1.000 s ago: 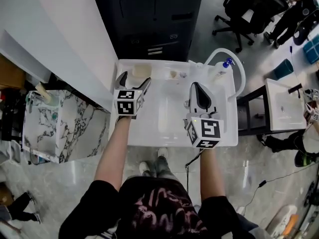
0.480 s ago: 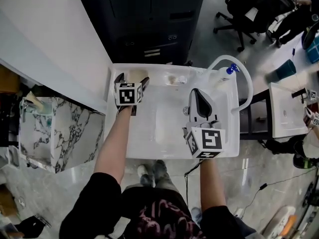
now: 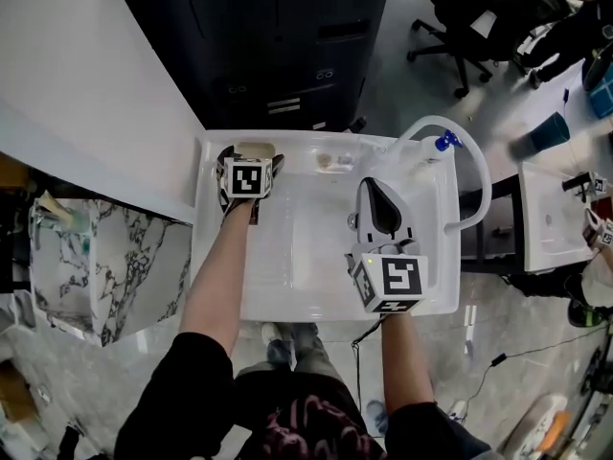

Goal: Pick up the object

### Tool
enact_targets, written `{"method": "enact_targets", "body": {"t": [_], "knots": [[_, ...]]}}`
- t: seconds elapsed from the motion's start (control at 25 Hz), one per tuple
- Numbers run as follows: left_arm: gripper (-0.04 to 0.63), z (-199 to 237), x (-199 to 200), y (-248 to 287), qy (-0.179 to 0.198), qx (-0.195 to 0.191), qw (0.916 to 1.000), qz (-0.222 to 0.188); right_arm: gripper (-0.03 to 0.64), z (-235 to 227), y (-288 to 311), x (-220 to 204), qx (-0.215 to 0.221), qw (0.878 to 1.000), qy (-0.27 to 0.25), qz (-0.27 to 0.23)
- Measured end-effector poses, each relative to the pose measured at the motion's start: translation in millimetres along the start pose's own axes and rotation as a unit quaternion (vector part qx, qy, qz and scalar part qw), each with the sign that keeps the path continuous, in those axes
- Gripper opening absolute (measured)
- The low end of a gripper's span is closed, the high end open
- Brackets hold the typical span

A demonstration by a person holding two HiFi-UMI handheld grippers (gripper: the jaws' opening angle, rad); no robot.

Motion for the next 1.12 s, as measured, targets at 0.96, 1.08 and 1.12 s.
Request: {"method": "enact_targets", "body": {"t": [0.96, 1.08, 1.12], "knots": [[0.206, -8, -5, 2, 0.074, 0.059, 0.9955, -0.010, 0.015, -10, -1, -13, 0.001, 1.000, 0.011, 0.007], [0.146, -8, -3, -7, 0.106, 0.072, 0.9915, -0.023, 0.015, -8, -3, -11, 0.002, 1.000, 0.012, 0.006], [0.126, -9, -2, -11, 0.115, 0.076, 0.9901, -0.029, 0.015, -7, -4, -11, 0.003, 1.000, 0.012, 0.005]]}}
Point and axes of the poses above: the fingertips, and each gripper's own axes: y forward along the fingers, z to its left, x out of its top, the point moved 9 cm from there along -y, backward along the fingers, and after that the axes turned 10 degrees about x, right-handed, at the moved point
